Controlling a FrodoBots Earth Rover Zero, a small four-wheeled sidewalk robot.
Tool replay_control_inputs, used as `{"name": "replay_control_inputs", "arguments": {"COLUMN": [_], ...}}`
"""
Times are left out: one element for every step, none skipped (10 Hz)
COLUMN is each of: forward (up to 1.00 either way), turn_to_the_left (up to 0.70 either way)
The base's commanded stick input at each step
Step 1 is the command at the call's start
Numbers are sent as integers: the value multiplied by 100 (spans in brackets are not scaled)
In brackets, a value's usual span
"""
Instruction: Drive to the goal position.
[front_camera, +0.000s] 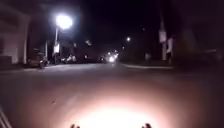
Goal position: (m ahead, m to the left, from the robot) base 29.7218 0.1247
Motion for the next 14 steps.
{"name": "replay_control_inputs", "arguments": {"forward": [70,70,70,70,70,70,70,70,70,70,70,70,70,70], "turn_to_the_left": [0,0,0,0,0,0,0,0,0,0,0,0,0,0]}}
